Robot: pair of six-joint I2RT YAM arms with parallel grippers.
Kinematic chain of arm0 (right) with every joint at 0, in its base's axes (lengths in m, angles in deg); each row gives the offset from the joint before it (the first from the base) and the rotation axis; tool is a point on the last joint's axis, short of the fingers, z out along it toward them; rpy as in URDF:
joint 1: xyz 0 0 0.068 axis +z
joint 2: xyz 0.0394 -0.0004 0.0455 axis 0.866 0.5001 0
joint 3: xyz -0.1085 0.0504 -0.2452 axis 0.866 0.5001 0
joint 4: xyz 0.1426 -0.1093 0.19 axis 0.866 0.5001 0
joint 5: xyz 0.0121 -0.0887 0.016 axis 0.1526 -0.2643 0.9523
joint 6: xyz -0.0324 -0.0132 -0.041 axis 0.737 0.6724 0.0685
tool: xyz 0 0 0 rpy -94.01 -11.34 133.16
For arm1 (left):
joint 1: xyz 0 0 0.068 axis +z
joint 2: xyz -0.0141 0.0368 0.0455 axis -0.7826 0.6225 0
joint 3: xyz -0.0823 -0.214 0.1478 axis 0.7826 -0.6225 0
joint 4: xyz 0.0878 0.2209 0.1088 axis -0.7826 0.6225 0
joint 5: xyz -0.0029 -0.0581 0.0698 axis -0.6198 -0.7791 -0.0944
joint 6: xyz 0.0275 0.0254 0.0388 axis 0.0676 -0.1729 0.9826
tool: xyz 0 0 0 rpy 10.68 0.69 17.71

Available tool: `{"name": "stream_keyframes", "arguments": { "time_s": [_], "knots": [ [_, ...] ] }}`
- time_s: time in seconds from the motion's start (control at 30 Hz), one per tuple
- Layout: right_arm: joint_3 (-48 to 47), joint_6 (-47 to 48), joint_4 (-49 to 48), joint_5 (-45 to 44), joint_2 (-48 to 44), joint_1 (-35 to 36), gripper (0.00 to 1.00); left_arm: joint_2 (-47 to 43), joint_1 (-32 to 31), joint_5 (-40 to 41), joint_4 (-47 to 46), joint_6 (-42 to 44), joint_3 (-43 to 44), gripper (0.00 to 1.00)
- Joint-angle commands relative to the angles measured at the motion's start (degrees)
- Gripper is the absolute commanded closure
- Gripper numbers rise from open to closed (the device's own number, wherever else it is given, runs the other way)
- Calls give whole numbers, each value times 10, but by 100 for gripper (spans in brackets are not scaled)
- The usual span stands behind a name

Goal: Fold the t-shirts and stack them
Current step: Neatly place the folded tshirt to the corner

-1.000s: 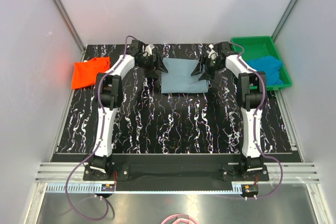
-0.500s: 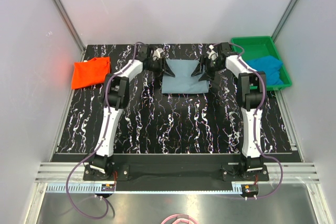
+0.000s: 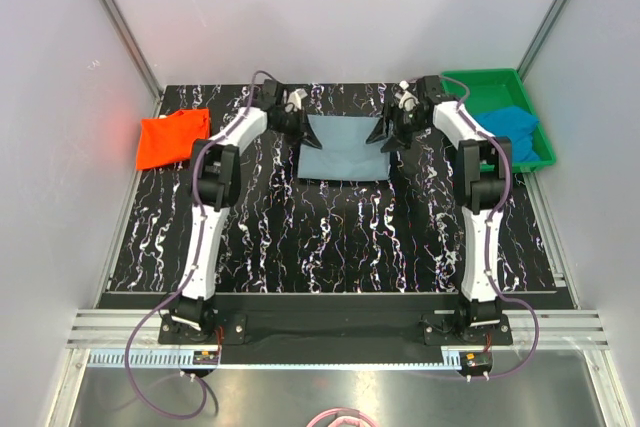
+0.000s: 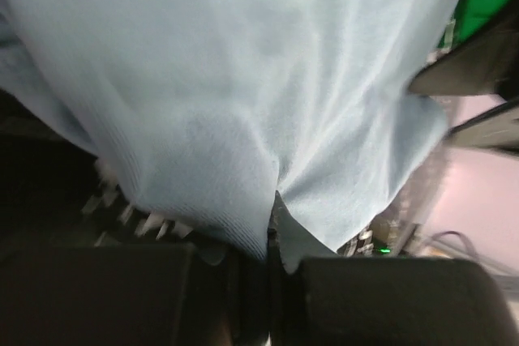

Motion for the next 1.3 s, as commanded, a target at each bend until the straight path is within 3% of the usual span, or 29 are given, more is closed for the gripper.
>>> {"name": "stream_keyframes", "arguments": {
  "time_s": [0.0,0.5,0.73,0.93,1.27],
  "knots": [
    [-20,15,4,-9,-95,-14,29,-99,34,82,78,108,-1,100],
    [50,-8,-2,18,-190,-45,28,-286,173,209,182,233,-80,100],
    [60,-13,-7,22,-207,-47,28,-294,239,249,227,273,-45,100],
    [95,-16,-18,22,-230,-49,27,-262,268,270,262,298,36,100],
    [118,-15,-19,21,-247,-53,28,-235,273,325,233,314,111,100]
  ]
}}
